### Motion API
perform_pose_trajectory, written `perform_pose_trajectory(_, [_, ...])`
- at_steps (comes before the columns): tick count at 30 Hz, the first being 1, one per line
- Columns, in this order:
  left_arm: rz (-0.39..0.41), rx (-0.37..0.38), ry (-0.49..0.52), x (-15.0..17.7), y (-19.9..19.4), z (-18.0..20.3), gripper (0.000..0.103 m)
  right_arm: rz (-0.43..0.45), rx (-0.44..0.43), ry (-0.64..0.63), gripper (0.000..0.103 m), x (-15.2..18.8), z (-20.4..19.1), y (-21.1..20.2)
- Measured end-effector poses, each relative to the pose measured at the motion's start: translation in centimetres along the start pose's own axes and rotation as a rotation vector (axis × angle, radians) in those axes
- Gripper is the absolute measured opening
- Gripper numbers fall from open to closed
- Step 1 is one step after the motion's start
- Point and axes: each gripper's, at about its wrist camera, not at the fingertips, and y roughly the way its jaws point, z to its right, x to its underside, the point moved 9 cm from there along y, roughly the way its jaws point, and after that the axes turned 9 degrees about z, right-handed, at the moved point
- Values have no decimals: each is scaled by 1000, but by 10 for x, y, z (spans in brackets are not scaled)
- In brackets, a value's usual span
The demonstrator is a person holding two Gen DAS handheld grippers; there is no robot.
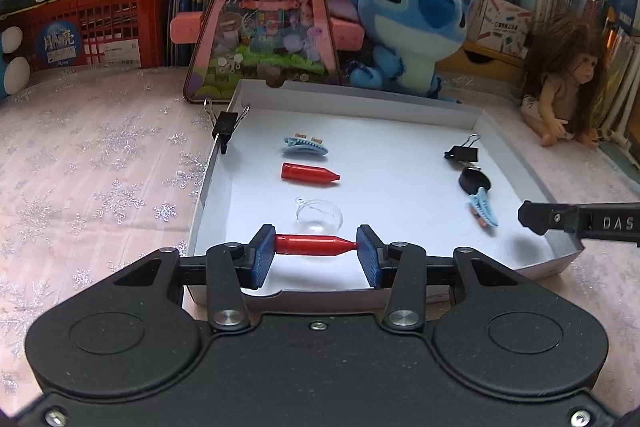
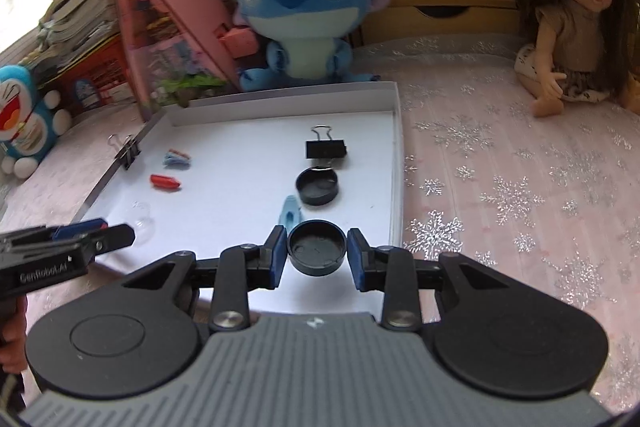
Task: Organize rigid objects
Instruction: 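Carry the red crayon and black lid over the white tray with both tools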
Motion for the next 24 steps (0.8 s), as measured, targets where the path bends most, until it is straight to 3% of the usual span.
perform_pose_trajectory(24, [21,-63,73,0,26,-3,42,-67,3,-57,41,7,-9,19])
